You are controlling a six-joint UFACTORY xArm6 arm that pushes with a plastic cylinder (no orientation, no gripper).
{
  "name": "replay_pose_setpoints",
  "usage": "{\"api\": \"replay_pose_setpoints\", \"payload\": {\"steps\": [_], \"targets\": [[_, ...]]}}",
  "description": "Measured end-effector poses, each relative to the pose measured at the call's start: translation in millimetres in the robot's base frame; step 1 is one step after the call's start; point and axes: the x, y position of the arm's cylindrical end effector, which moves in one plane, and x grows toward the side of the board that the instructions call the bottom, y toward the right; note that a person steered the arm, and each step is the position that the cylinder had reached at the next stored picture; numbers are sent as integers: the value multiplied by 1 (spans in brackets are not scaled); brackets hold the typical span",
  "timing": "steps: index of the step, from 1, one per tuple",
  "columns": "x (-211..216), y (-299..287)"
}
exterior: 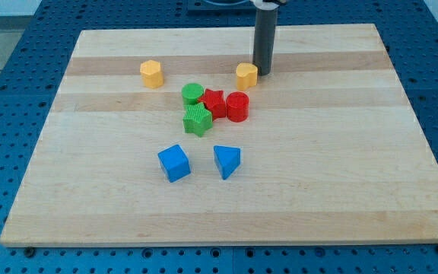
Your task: Drag the yellow heart into the yellow hexagon
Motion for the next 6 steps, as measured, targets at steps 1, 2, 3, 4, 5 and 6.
{"api": "replay_pose_setpoints", "payload": {"steps": [1,2,3,4,5,6], "targets": [[15,6],[15,-13],[27,10],[37,-1],[19,-62],[-16,-132]]}}
